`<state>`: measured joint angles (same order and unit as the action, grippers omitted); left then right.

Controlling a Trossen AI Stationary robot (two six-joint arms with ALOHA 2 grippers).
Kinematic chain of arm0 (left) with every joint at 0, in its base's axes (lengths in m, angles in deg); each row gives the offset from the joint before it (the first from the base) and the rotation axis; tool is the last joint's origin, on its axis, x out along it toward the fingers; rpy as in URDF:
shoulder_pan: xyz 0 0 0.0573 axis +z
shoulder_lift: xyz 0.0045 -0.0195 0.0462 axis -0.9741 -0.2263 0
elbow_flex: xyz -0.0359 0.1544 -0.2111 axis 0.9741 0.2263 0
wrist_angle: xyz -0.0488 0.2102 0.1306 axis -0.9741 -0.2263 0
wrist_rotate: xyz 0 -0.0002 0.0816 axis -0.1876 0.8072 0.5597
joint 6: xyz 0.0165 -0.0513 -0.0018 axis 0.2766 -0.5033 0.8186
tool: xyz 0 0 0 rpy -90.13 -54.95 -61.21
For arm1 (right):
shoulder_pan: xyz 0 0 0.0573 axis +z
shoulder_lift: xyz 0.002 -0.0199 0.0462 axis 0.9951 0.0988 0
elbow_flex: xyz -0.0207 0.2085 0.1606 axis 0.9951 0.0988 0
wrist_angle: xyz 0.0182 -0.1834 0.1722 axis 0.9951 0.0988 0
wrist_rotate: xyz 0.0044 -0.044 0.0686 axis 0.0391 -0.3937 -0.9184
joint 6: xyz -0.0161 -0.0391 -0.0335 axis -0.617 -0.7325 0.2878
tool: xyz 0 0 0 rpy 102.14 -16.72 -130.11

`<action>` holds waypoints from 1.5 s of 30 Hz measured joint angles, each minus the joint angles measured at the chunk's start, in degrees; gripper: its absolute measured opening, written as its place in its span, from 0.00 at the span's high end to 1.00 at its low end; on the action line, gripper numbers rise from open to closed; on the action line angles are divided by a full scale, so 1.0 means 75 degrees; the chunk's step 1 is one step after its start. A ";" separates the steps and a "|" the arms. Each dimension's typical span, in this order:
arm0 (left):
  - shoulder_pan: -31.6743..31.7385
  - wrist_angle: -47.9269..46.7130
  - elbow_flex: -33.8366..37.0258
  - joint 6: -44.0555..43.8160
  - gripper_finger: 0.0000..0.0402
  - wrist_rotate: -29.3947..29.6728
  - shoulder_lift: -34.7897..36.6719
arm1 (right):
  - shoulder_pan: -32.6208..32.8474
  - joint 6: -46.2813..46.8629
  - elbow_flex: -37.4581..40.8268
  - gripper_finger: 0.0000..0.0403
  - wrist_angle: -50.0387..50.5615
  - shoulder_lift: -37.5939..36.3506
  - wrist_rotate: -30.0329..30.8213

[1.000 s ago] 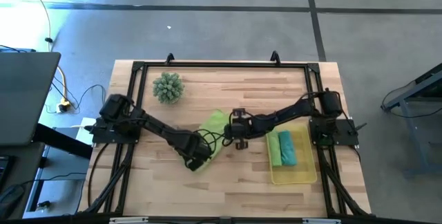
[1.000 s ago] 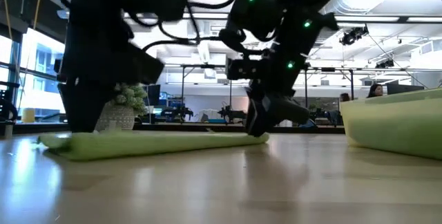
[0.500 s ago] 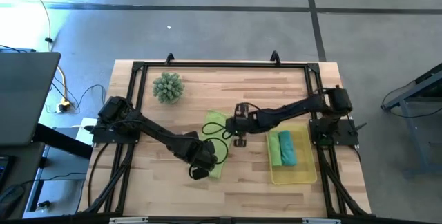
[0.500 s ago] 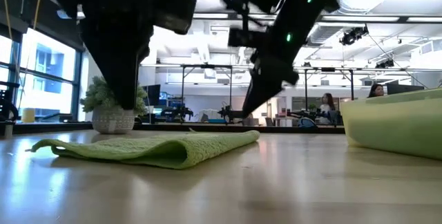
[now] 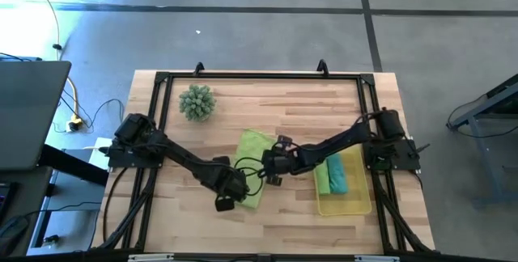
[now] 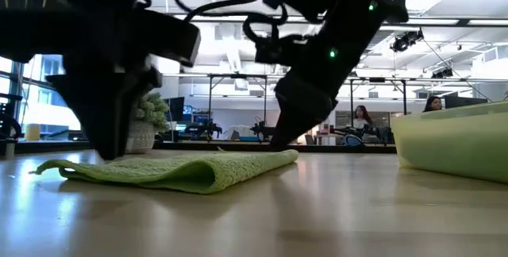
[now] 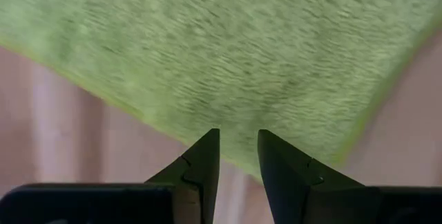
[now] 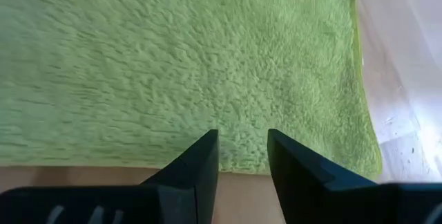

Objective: Roll microfiber towels into tight, uniform cylinder then place into a basket
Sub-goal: Roll the light green cloth

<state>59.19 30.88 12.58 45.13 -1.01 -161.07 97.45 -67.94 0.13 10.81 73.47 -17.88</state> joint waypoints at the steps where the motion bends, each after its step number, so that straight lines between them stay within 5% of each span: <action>1: -0.0029 0.0133 0.0064 -0.0154 0.78 -0.0107 -0.0001 | -0.0047 -0.0035 0.0000 0.71 -0.0002 0.0041 -0.0011; 13: -0.0328 0.2703 0.0513 -0.1865 0.78 -0.0385 -0.0020 | -0.0763 -0.2684 -0.0003 0.71 0.0047 0.0301 -0.0249; 21: -0.0126 0.3034 0.0101 -0.0653 0.78 -0.0139 0.0024 | -0.0860 -0.3555 -0.0003 0.71 0.0839 -0.0243 -0.0586; 28: -0.0263 0.1630 -0.0239 0.1018 0.78 -0.0149 0.0167 | 0.0283 -0.3592 -0.0003 0.71 0.1501 -0.1351 -0.1063; 38: -0.0888 0.0839 -0.0257 0.2699 0.71 -0.0127 0.0187 | 0.1740 -0.2854 0.0003 0.71 0.1553 -0.1374 -0.1431; 45: -0.1256 0.1334 0.0031 0.4179 0.55 0.1377 0.0187 | 0.2113 -0.3479 -0.0008 0.64 0.0952 -0.1071 -0.1464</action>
<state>49.77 40.88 12.81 76.47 9.32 -159.67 113.30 -94.03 0.07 17.95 65.43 -28.87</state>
